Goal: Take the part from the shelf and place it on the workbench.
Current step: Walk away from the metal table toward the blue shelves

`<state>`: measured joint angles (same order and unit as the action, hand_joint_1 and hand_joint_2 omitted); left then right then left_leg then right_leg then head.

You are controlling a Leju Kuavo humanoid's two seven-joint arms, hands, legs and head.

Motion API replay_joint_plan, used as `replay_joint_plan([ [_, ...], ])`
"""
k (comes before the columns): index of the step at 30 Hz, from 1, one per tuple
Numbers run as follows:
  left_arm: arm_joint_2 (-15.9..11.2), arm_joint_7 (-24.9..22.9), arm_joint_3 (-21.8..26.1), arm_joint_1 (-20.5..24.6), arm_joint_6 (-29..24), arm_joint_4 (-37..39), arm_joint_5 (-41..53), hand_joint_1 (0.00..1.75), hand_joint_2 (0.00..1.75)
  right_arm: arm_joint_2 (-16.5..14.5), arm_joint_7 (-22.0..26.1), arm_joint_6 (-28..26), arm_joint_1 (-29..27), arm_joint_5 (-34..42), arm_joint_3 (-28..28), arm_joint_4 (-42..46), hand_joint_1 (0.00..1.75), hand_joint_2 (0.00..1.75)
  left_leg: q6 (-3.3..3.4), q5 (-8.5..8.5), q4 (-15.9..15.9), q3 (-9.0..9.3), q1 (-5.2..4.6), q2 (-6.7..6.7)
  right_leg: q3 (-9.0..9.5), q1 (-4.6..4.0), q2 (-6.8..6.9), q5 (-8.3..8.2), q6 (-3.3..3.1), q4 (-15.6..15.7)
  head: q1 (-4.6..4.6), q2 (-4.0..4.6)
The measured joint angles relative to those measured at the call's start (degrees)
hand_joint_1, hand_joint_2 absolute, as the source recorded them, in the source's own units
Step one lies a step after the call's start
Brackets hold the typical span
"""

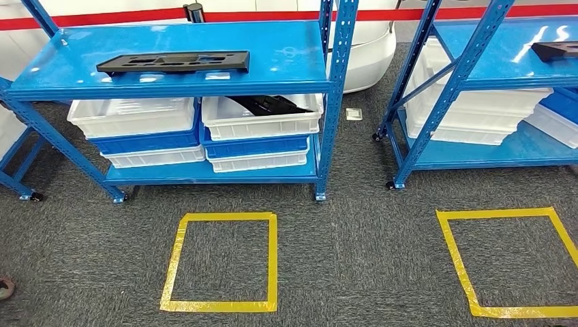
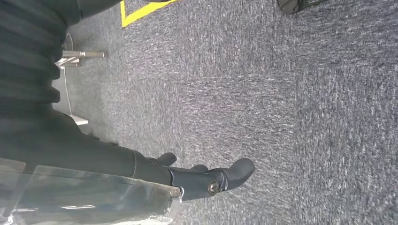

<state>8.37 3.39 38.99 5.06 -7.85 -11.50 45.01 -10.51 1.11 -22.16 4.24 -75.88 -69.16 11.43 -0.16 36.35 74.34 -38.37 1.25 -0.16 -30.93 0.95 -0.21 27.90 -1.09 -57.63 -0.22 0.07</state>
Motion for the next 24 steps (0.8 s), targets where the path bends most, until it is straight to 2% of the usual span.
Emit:
replay_joint_plan([
  [1,0.0,0.0,0.0,0.0,0.0,0.0,0.0,0.0,0.0,0.0,0.0,0.0,0.0,0.0,0.0,0.0,0.0,1.75,0.3,-2.49,-2.3,0.19,-0.04,0.0,0.59,-0.14,-0.11,0.39,0.03,0.0,0.0,0.01],
  [2,0.0,0.0,0.0,0.0,0.0,0.0,0.0,0.0,0.0,0.0,0.0,0.0,0.0,0.1,0.0,0.0,0.0,1.75,0.78,-5.52,-6.1,1.24,-0.14,0.0,1.14,-0.26,-0.21,0.8,0.08,0.0,-0.01,0.01],
  [3,-0.1,0.0,0.0,0.0,0.0,0.0,0.0,0.0,0.0,-0.1,0.0,0.0,0.0,0.1,0.0,0.0,0.0,1.75,1.32,-7.78,-9.9,2.53,-0.32,0.04,1.58,-0.42,-0.27,1.22,0.22,0.1,-0.05,0.02],
  [4,-0.1,0.0,0.0,0.1,0.0,0.0,0.0,0.0,0.0,-0.2,0.0,0.0,0.1,0.1,0.0,0.0,0.0,1.75,1.79,-9.2,-13.0,3.65,-0.56,0.11,1.82,-0.58,-0.32,1.61,0.44,0.1,-0.06,0.02],
  [5,-0.1,0.0,0.0,0.1,0.0,0.0,0.0,0.0,0.0,-0.2,0.0,0.0,0.1,0.1,0.0,0.0,0.0,1.75,2.18,-9.61,-14.7,4.27,-0.83,0.17,1.87,-0.65,-0.32,1.92,0.72,0.2,-0.08,0.01],
  [7,-0.1,0.0,0.0,0.2,0.0,0.0,0.0,0.0,0.0,-0.3,0.0,-0.1,0.2,0.1,0.0,0.0,0.0,1.75,2.6,-9.21,-15.5,4.8,-1.24,0.17,2.07,-0.71,-0.26,2.31,1.4,0.5,-0.02,0.0],
  [8,-0.1,0.0,0.0,0.2,0.0,0.0,0.0,0.0,0.0,-0.3,0.0,-0.1,0.3,0.1,0.0,0.0,0.0,1.75,2.8,-9.34,-16.1,5.37,-1.14,0.13,2.36,-0.76,-0.18,2.48,1.68,0.6,-0.04,0.0],
  [10,0.0,0.0,0.0,0.1,0.0,0.0,0.1,0.0,0.0,-0.3,0.0,-0.2,0.3,0.2,0.0,0.0,0.0,1.75,3.24,-9.66,-17.6,7.0,-0.86,0.09,1.86,-0.91,-0.08,3.58,1.89,-1.4,-0.11,0.01],
  [11,0.1,0.0,0.0,0.1,0.0,0.0,0.1,0.0,0.0,-0.3,0.0,-0.2,0.3,0.2,0.0,0.0,0.0,1.75,3.39,-9.7,-18.1,7.66,-0.7,0.14,0.44,-0.85,-0.05,4.67,1.81,-4.3,-0.18,0.01],
  [13,0.3,0.0,0.1,0.1,0.0,0.0,0.1,0.0,0.0,-0.3,0.0,-0.4,0.3,0.3,0.0,0.0,0.0,1.75,3.56,-9.2,-18.3,8.4,-0.74,0.18,-4.29,-0.64,-0.03,6.99,1.73,-11.9,-0.23,0.01],
  [14,0.3,0.0,0.1,0.0,0.0,0.0,0.1,0.0,0.0,-0.3,0.0,-0.5,0.2,0.2,0.0,0.0,0.0,1.75,3.54,-8.82,-18.3,8.75,-0.75,0.11,-6.37,-0.55,-0.03,7.31,1.97,-14.6,-0.23,0.01],
  [15,0.4,-0.1,0.1,-0.1,0.0,0.0,0.1,0.0,0.0,-0.3,0.0,-0.6,0.1,0.2,0.0,0.0,0.0,1.75,3.48,-8.42,-18.3,9.18,-0.74,0.01,-7.52,-0.44,-0.03,6.68,2.41,-15.3,-0.23,0.02],
  [16,0.4,-0.1,0.1,-0.2,0.0,0.0,0.0,0.0,0.0,-0.4,-0.1,-0.8,0.0,0.1,0.0,0.0,0.0,1.75,3.36,-7.98,-18.3,9.71,-0.72,-0.12,-7.45,-0.32,-0.01,5.03,3.0,-13.6,-0.23,0.02],
  [17,0.5,-0.1,0.2,-0.3,0.0,0.0,0.0,0.0,0.0,-0.4,-0.1,-0.8,0.0,0.0,0.0,0.0,0.0,1.75,3.18,-7.5,-18.3,10.33,-0.7,-0.23,-6.37,-0.16,0.04,2.72,3.61,-10.0,-0.24,0.02],
  [18,0.5,0.0,0.2,-0.4,0.0,0.0,0.0,0.0,0.0,-0.4,-0.1,-0.9,0.0,-0.1,0.0,0.0,0.0,1.75,2.91,-7.0,-18.3,10.8,-0.69,-0.29,-4.95,-0.01,0.16,0.47,3.96,-6.0,-0.25,0.02],
  [19,0.5,0.0,0.2,-0.4,0.0,0.0,-0.1,0.0,0.0,-0.3,-0.1,-0.8,0.0,-0.1,0.0,0.0,0.0,1.75,2.56,-6.43,-18.2,11.18,-0.81,-0.33,-3.62,-0.03,0.27,-1.13,3.98,-2.8,-0.26,0.02],
  [20,0.5,0.0,0.2,-0.4,-0.1,0.0,-0.1,0.0,0.0,-0.4,0.0,-0.7,0.0,-0.2,0.0,0.0,0.0,1.75,2.21,-5.93,-18.2,11.41,-0.93,-0.31,-2.73,-0.08,0.32,-1.92,3.61,-0.8,-0.23,0.01],
  [21,0.5,0.0,0.2,-0.4,-0.1,0.0,-0.2,0.0,0.0,-0.4,0.2,-0.6,0.0,-0.3,0.0,-0.1,0.0,1.75,1.87,-5.51,-18.2,11.52,-1.03,-0.28,-2.35,-0.17,0.33,-2.0,3.06,-0.2,-0.17,0.01],
  [24,0.4,0.1,0.2,-0.4,-0.4,0.0,-0.4,0.0,0.0,-0.4,0.4,-0.4,0.0,-0.5,0.0,-0.1,0.0,1.75,1.0,-4.54,-17.8,11.83,-0.76,-0.17,-1.77,0.04,0.14,-1.44,1.7,0.0,0.01,0.01],
])
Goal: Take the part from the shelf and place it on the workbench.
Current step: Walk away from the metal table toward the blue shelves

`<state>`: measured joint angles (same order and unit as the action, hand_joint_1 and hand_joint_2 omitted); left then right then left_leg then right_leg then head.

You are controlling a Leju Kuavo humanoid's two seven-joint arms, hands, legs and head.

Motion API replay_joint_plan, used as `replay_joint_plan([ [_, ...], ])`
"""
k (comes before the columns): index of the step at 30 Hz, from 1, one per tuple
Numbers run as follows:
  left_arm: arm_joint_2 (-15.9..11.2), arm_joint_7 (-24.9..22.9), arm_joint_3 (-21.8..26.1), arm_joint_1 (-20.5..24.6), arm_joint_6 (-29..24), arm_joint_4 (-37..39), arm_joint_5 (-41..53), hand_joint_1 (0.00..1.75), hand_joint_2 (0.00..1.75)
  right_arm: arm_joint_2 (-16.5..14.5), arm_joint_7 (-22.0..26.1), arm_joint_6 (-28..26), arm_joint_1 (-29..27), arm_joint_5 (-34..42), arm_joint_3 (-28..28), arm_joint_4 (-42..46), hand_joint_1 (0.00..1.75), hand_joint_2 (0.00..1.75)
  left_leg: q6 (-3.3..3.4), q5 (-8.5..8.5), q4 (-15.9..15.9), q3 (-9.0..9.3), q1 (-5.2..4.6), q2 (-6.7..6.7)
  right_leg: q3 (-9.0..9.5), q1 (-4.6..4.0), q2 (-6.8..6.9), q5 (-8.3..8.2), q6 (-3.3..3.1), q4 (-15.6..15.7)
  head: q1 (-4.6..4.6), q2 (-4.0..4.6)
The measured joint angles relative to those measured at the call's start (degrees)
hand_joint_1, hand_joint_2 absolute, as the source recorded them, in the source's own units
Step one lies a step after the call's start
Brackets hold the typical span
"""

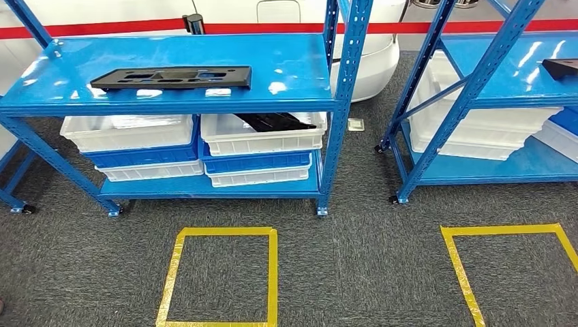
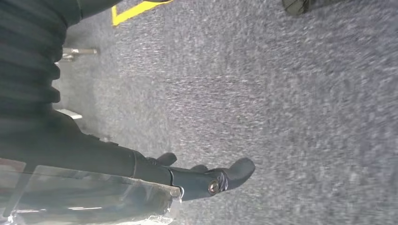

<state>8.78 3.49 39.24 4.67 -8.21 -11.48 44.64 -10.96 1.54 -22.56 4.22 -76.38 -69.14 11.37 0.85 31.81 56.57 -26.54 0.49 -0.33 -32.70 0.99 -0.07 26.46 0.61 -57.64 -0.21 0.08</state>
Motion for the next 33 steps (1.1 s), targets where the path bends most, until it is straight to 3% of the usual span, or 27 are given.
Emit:
replay_joint_plan([
  [2,0.0,0.0,0.2,0.0,-0.1,0.0,-0.1,0.0,0.0,0.0,0.0,0.1,0.0,-0.1,0.0,0.0,0.0,1.75,-0.58,2.12,4.3,-2.0,0.25,0.09,0.55,0.26,-0.02,0.35,-0.81,0.2,0.09,0.0],
  [4,0.0,0.0,0.4,0.0,-0.2,0.0,-0.2,0.0,0.0,0.0,-0.2,0.3,0.0,-0.2,0.1,0.0,0.0,1.75,-0.96,5.22,12.4,-6.86,0.29,0.14,0.95,0.14,0.04,0.78,-1.45,0.1,0.16,0.0],
  [5,0.0,0.0,0.5,-0.1,-0.2,0.0,-0.1,0.0,0.0,0.0,-0.3,0.3,0.1,-0.2,0.1,0.0,0.0,1.75,-1.05,5.94,15.7,-9.25,0.3,0.15,1.14,0.06,0.03,0.96,-1.61,0.1,0.16,0.0],
  [6,0.0,0.0,0.5,-0.2,-0.4,0.0,-0.1,0.0,0.0,0.0,-0.4,0.3,0.1,-0.2,0.1,0.0,0.0,1.75,-1.04,5.47,17.1,-10.85,0.31,0.15,1.39,-0.01,-0.04,1.2,-1.7,0.1,0.16,0.0],
  [7,0.0,-0.1,0.5,-0.2,-0.6,0.0,0.0,0.0,0.44,0.0,-0.6,0.2,0.1,-0.3,0.1,0.0,0.0,1.75,-0.89,3.7,16.2,-11.34,0.32,0.15,1.77,-0.07,-0.13,1.47,-1.69,0.1,0.16,0.0],
  [8,0.0,-0.1,0.5,-0.3,-0.8,0.0,0.2,0.0,0.87,-0.1,-0.8,0.1,0.1,-0.4,0.1,0.0,0.0,1.75,-0.61,1.04,13.3,-10.73,0.29,0.15,2.22,-0.14,-0.23,1.75,-1.62,0.1,0.16,-0.01],
  [10,-0.1,0.0,0.5,-0.3,-1.2,0.0,0.4,0.0,1.75,-0.5,-1.0,-0.2,0.1,-0.6,0.1,0.0,0.0,1.75,0.27,-3.59,5.8,-8.22,0.05,0.18,2.89,-0.38,-0.35,2.37,-1.33,0.2,0.14,-0.01],
  [11,-0.1,0.0,0.5,-0.2,-1.3,0.0,0.5,0.0,1.75,-0.7,-1.1,-0.4,0.2,-0.6,0.1,0.0,0.0,1.75,0.54,-4.63,3.3,-7.3,-0.09,0.2,2.95,-0.62,-0.37,2.7,-1.16,0.1,0.14,0.0],
  [13,-0.1,0.0,0.5,-0.1,-1.4,0.0,0.7,0.0,1.75,-0.9,-1.1,-0.6,0.4,-0.8,0.2,0.0,0.0,1.75,0.32,-4.67,1.9,-6.62,-0.36,0.19,2.88,-1.14,-0.36,3.32,-1.12,0.0,0.09,0.0],
  [15,0.0,0.0,0.5,-0.2,-1.5,0.0,0.8,0.0,1.75,-1.0,-1.2,-0.7,0.4,-0.9,0.2,0.0,0.0,1.75,0.11,-4.64,1.8,-6.46,-0.64,0.1,2.86,-1.17,-0.3,3.58,-1.15,0.1,0.09,-0.01],
  [18,0.0,0.0,0.6,-0.3,-1.5,0.0,0.8,0.0,1.75,-1.0,-1.2,-0.7,0.4,-0.9,0.3,0.0,0.0,1.75,0.46,-4.54,1.8,-6.39,-0.94,0.05,3.11,-1.01,-0.28,3.51,-0.92,0.3,0.1,0.01],
  [26,0.0,0.1,0.6,-0.2,-1.6,0.0,0.9,0.0,1.75,-0.9,-1.2,-0.6,0.4,-1.1,0.5,0.0,0.0,1.75,0.99,-4.22,1.8,-6.28,-1.01,0.06,3.5,-0.96,-0.28,3.55,-0.62,0.8,0.1,-0.01],
  [33,-0.1,0.1,0.7,-0.2,-1.7,0.0,1.2,0.0,1.75,-0.9,-1.6,-0.6,0.4,-1.0,0.6,0.0,0.0,1.75,1.06,-4.17,1.8,-6.15,-1.01,0.06,3.59,-0.89,-0.28,3.56,-0.55,0.8,0.1,0.0],
])
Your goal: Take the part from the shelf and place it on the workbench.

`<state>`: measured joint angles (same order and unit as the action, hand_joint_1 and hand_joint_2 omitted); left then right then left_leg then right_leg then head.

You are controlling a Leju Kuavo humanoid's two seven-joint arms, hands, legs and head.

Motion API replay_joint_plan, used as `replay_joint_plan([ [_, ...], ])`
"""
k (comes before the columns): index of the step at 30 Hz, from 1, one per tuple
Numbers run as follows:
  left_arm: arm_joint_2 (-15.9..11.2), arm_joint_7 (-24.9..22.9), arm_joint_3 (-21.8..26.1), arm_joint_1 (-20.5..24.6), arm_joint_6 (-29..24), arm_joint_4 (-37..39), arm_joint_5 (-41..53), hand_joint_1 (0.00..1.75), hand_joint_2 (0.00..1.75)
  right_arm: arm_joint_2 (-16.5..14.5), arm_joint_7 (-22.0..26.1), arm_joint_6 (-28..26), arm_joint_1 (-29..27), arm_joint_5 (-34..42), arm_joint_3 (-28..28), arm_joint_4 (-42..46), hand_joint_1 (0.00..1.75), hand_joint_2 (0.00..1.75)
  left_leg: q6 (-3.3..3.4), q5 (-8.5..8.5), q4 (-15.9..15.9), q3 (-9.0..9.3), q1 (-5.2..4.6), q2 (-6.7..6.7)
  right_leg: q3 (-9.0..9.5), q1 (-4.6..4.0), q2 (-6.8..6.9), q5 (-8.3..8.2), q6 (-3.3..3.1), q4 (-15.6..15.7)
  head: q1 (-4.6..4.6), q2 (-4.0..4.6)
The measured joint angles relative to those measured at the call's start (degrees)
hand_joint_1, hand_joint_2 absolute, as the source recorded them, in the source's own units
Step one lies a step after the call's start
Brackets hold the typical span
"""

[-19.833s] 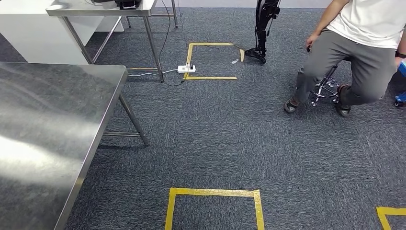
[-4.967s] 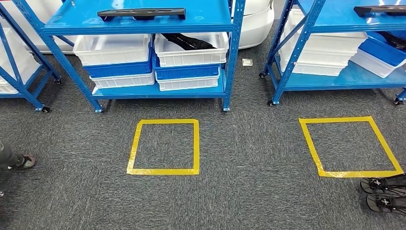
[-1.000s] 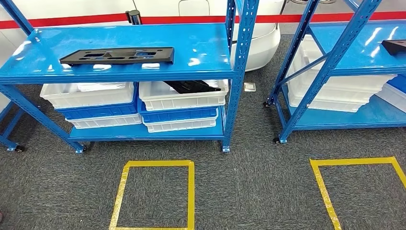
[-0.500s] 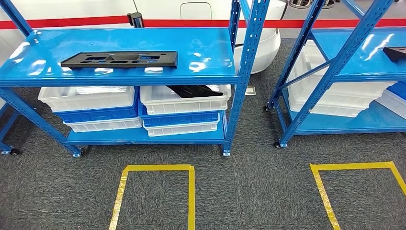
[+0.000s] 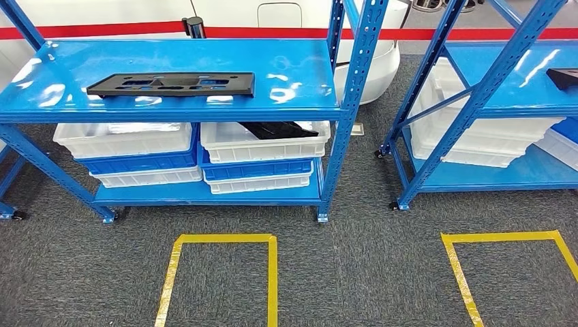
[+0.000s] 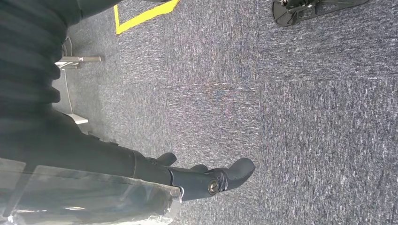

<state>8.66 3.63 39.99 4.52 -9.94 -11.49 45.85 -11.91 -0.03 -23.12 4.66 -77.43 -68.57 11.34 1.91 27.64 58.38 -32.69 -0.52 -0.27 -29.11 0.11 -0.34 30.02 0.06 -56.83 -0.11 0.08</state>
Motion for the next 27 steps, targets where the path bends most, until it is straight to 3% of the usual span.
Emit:
replay_joint_plan([
  [19,-0.3,-0.2,0.2,0.2,2.0,0.0,-0.8,0.0,1.75,0.1,-1.2,1.0,0.0,0.6,0.2,0.0,0.0,1.75,-0.01,0.0,0.0,0.1,0.09,0.0,0.09,-0.12,0.0,0.01,0.0,0.0,0.0,-0.01],
  [25,-0.8,-0.5,-1.7,-0.4,2.9,-0.1,-4.0,0.0,1.75,1.0,-2.0,2.8,-1.0,6.8,5.2,0.2,0.0,1.75,-0.01,0.0,0.0,0.1,0.09,0.01,0.1,-0.11,0.0,0.01,0.0,0.0,0.0,-0.01],
  [26,-0.9,-0.5,-2.2,-0.6,3.0,-0.2,-4.8,0.0,1.75,1.3,-2.0,3.2,-1.2,8.1,6.3,0.2,0.0,1.31,-0.01,0.0,0.0,0.1,0.09,0.01,0.09,-0.11,0.0,0.01,0.0,0.0,0.0,-0.01],
  [27,-1.0,-0.5,-2.5,-0.7,3.1,-0.3,-5.2,0.0,1.75,1.4,-2.0,3.4,-1.3,8.9,6.8,0.3,0.0,1.16,-0.01,0.0,0.0,0.1,0.08,0.01,0.09,-0.11,0.0,0.01,0.0,0.0,0.0,0.0],
])
